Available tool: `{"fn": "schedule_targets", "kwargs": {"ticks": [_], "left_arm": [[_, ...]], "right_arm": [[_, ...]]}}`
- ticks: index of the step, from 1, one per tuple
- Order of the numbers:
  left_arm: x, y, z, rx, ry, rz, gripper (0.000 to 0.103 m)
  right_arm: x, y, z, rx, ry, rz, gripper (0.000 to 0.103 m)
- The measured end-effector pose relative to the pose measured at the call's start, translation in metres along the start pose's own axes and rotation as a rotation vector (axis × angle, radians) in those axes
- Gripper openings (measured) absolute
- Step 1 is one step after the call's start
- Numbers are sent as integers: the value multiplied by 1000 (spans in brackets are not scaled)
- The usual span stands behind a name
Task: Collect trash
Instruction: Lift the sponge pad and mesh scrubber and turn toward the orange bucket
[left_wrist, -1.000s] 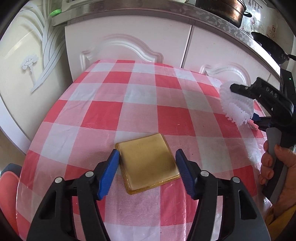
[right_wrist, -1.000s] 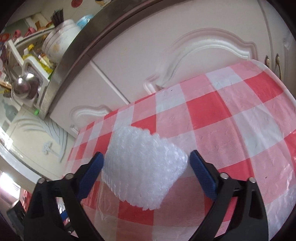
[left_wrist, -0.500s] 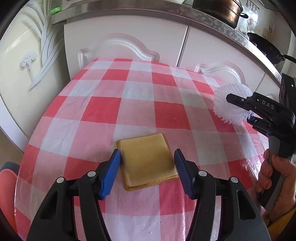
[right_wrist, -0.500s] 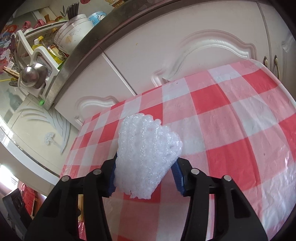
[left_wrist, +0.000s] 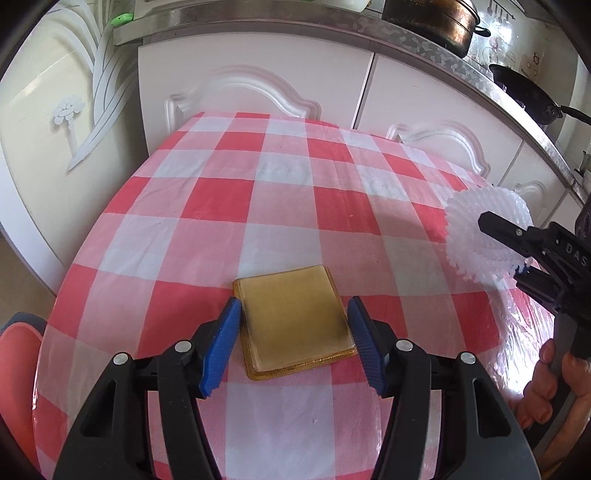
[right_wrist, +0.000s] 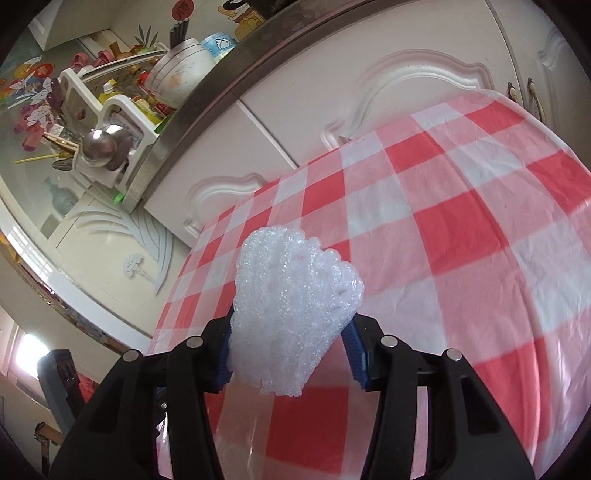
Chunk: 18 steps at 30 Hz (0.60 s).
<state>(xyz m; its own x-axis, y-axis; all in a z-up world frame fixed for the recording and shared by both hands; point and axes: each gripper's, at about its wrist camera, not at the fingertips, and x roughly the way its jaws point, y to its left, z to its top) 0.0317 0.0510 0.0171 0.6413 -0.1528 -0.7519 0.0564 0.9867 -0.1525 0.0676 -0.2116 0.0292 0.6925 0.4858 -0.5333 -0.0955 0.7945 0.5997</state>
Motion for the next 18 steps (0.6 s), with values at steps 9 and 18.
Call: {"fn": "schedule_targets", "kwargs": {"ticks": [9, 18], "left_arm": [[-19, 0, -12, 36, -21, 7, 60], [-39, 12, -23, 41, -43, 12, 60]], "right_arm": [[-19, 14, -32, 3, 14, 34, 51], [-27, 35, -60, -48, 43, 42, 51]]}}
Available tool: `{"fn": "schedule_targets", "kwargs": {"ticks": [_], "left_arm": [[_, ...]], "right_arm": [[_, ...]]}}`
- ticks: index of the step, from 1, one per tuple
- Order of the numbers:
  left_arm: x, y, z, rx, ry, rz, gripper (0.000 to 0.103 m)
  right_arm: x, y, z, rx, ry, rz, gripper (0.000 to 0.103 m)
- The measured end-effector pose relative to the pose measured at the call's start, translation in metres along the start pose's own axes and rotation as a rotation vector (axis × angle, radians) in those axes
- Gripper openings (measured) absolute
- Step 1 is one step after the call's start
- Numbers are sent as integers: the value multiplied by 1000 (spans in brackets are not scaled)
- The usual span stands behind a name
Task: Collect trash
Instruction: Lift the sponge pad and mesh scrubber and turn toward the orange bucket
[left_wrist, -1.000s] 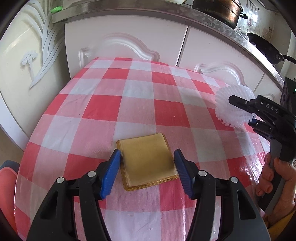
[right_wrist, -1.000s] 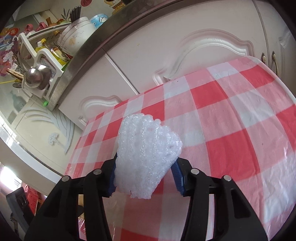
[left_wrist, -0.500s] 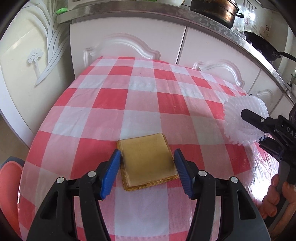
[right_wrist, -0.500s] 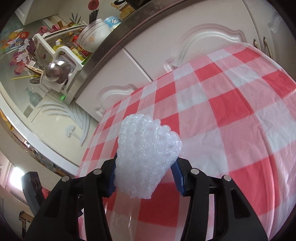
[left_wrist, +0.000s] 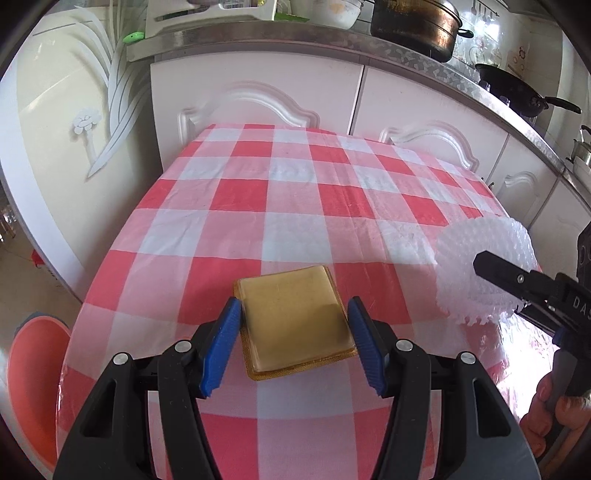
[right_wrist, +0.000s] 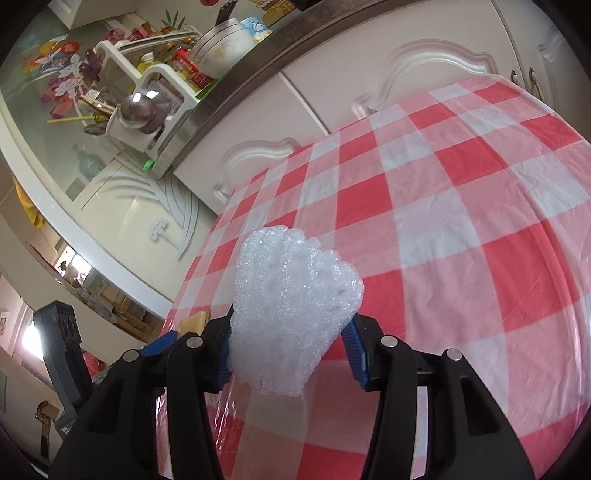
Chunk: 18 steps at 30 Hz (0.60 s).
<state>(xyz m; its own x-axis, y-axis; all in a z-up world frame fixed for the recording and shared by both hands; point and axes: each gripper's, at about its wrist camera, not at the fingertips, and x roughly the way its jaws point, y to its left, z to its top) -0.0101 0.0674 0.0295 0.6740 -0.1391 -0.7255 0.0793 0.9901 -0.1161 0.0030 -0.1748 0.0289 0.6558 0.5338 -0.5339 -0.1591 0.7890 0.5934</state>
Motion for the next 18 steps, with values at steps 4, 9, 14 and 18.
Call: {"fn": "schedule_targets", "kwargs": {"ticks": [4, 9, 14, 18], "left_arm": [[-11, 10, -7, -10, -11, 3, 60], [-27, 26, -18, -22, -24, 16, 60], [-45, 53, -33, -54, -30, 27, 60], [-62, 78, -46, -88, -35, 38, 60]], "right_arm": [[-2, 9, -12, -11, 9, 1, 51], [1, 28, -27, -41, 38, 10, 51], [10, 51, -42, -77, 81, 43, 51], [20, 71, -54, -106, 118, 76, 51]]}}
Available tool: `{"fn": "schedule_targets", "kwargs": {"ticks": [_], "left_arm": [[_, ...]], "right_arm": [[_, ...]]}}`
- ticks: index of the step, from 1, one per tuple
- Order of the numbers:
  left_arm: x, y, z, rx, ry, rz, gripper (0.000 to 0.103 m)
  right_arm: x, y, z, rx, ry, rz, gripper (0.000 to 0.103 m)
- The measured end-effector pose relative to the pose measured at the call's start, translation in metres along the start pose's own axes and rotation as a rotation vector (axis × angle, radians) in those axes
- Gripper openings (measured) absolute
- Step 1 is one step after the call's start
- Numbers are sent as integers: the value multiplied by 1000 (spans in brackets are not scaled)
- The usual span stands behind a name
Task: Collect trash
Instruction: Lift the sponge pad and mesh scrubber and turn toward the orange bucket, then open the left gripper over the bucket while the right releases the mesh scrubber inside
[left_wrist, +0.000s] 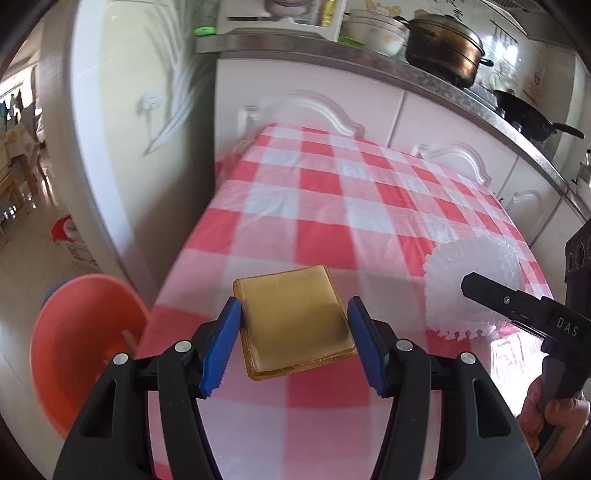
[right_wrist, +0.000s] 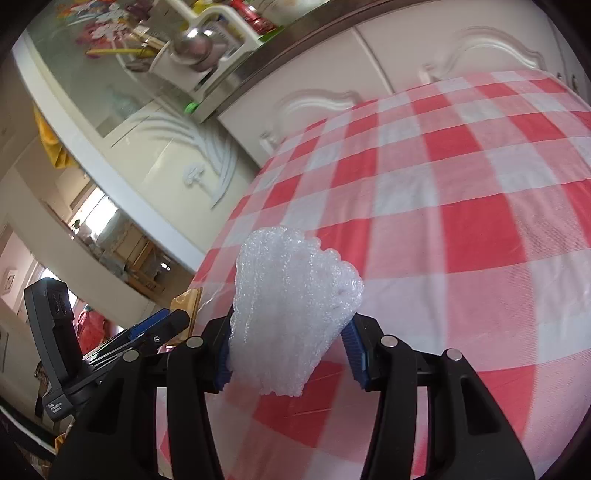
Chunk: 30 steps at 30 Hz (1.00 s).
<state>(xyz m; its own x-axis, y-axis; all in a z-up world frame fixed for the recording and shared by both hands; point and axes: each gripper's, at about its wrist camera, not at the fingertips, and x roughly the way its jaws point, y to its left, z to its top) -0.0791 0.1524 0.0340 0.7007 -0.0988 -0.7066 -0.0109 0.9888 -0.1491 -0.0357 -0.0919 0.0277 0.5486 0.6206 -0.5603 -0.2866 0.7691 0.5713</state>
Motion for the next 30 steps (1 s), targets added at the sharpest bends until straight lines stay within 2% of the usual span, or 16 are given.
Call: {"fn": "schedule_targets", "kwargs": {"ticks": [7, 15, 24, 29, 30], "left_arm": [[-33, 58, -16, -93, -34, 28, 60], [-57, 131, -35, -213, -59, 108, 60], [-51, 210, -56, -376, -39, 190, 60], [-34, 227, -63, -411, -11, 193, 60], [-32, 229, -64, -416, -6, 193, 60]], "right_arm": [[24, 43, -9, -46, 70, 70, 50], [59, 109, -12, -153, 152, 142, 50], [120, 189, -21, -294, 267, 215, 50], [153, 222, -33, -393, 323, 198, 52], [159, 226, -35, -403, 333, 194, 56]]}}
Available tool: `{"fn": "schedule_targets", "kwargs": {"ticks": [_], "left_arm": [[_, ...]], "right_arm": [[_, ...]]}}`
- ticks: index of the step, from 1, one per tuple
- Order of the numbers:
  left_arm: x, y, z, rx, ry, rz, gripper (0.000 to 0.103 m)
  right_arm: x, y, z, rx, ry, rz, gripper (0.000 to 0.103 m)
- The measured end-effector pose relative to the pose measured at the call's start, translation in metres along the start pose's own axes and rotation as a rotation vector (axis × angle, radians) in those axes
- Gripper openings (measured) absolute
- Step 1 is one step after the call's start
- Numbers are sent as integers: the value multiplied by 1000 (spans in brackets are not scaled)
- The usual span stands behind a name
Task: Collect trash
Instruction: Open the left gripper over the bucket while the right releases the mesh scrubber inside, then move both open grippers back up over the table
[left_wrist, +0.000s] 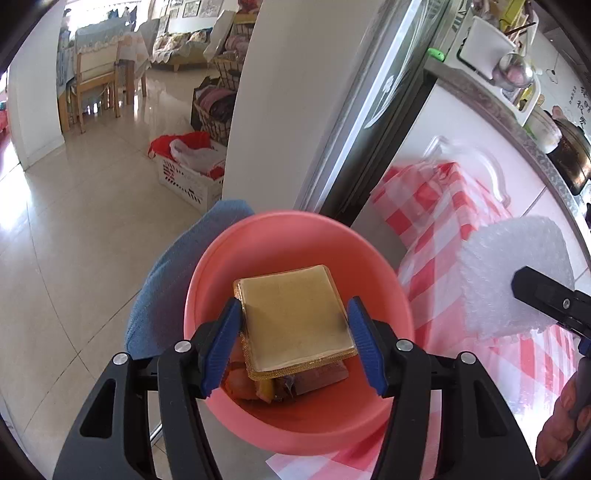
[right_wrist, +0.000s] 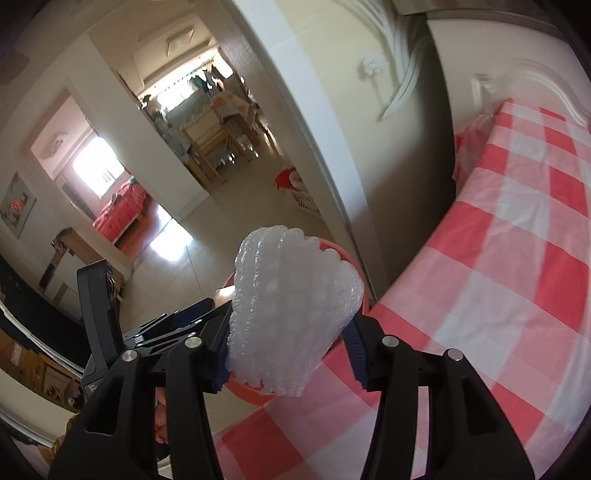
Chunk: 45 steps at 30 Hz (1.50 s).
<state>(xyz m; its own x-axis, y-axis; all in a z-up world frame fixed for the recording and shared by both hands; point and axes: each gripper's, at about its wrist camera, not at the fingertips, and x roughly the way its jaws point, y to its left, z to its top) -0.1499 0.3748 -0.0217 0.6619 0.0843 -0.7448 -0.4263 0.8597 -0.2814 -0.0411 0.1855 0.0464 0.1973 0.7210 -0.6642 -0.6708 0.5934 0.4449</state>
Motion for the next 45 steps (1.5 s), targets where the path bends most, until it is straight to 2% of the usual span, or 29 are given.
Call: {"fn": "schedule_targets", "kwargs": {"ticks": [2, 5, 7, 9, 12, 17, 23, 28, 33, 38, 45], "left_arm": [[9, 3, -2, -12, 20, -10, 61], [17, 5, -7, -23, 41, 6, 77], [21, 8, -9, -28, 49, 9, 79], [22, 10, -11, -33, 51, 12, 83], [21, 12, -10, -37, 56, 13, 84], [17, 13, -7, -57, 44, 16, 89], [11, -2, -8, -10, 36, 63, 91], [1, -22, -6, 38, 37, 87, 91], [-17, -51, -8, 82, 16, 33, 92], [-41, -96, -17, 184, -20, 17, 93], [-85, -161, -20, 294, -53, -80, 93]], "right_arm": [[12, 3, 1, -8, 23, -7, 65], [25, 0, 0, 16, 50, -16, 76], [28, -4, -1, 43, 57, 2, 83], [25, -7, -1, 55, 44, 8, 84], [20, -7, -2, 42, 25, 7, 85], [3, -15, -4, 51, -31, -24, 89], [-21, -37, -16, 75, -82, -118, 90], [-48, -61, -34, 113, -113, -217, 92], [-85, -83, -56, 152, -152, -321, 92], [-128, -99, -80, 210, -191, -407, 93], [-207, -113, -113, 298, -272, -522, 93]]}}
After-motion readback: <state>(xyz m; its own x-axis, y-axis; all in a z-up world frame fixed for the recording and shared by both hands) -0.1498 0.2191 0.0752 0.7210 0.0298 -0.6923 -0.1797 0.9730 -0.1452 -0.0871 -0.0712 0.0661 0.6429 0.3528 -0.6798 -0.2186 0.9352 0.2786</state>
